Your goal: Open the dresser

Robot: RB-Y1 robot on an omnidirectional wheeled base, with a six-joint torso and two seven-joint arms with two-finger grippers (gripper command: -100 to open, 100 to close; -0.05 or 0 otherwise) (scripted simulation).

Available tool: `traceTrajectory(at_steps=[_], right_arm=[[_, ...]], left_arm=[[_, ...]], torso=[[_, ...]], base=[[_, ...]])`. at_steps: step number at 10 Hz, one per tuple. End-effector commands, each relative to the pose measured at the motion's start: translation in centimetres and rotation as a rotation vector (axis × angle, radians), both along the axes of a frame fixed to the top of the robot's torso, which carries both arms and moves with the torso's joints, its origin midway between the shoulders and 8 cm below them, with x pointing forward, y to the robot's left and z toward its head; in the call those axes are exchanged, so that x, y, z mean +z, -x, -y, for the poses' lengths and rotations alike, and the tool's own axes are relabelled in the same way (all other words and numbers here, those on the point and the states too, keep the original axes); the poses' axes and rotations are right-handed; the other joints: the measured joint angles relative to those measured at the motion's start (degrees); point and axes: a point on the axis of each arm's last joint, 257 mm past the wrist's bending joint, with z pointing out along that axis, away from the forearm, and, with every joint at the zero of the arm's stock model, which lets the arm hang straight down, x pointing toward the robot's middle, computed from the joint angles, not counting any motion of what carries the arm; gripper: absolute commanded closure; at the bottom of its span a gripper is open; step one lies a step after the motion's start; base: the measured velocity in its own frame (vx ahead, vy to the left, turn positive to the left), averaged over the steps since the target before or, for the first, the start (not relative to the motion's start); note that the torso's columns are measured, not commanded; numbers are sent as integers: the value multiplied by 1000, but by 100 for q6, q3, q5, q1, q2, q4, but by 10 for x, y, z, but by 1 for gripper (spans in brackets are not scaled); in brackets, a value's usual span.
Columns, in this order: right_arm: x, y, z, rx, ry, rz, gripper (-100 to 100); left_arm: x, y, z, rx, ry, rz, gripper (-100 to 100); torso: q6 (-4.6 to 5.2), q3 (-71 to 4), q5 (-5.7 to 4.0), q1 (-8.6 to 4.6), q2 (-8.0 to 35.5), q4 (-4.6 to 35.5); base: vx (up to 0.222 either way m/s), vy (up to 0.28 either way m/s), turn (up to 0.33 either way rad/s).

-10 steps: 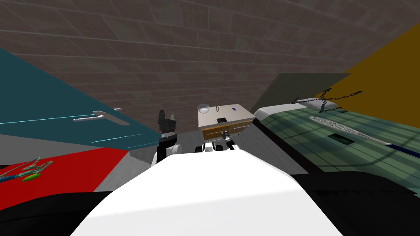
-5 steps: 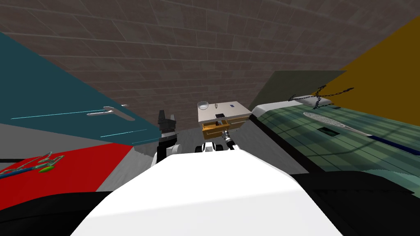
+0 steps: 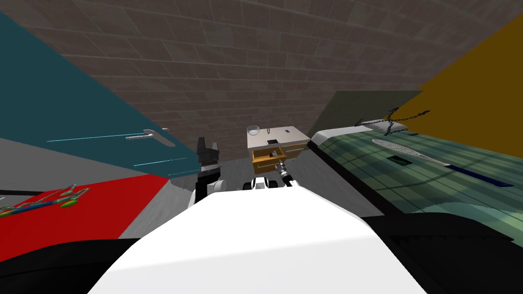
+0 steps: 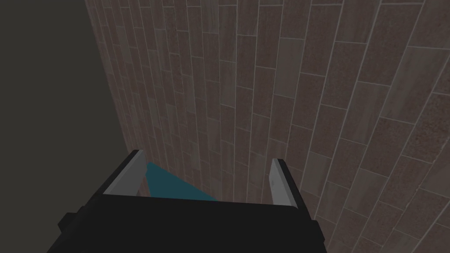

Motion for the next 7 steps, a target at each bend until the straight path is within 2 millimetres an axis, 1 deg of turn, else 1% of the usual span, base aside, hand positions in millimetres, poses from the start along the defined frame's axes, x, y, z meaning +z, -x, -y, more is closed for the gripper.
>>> traceTrajectory(at_steps=[1,2,3,6,7], right_arm=[[17,-19,5,-23,-3,8,-100],[23,-24,6,-31,-4,10,-100],[22,-24,8,-36,-2,5,-100],[40,-39,14,-64,-6,11,-100],[39,-39,15,-68,-5,8,-100]], left_arm=[[0,0,0,0,0,0,0],[0,0,0,0,0,0,0],[0,0,0,0,0,0,0],[0,0,0,0,0,0,0],[0,0,0,0,0,0,0]], torso=[[3,-2,-9,-6,-2,-16],[5,1,-13,-10,4,-21],[5,7,-14,-11,13,-20],[5,10,-12,-6,19,-18],[5,17,-7,-2,34,-5]], base=[[-56,-21,103],[-65,-21,83],[-48,-17,34],[-61,-16,93],[-54,-12,42]])
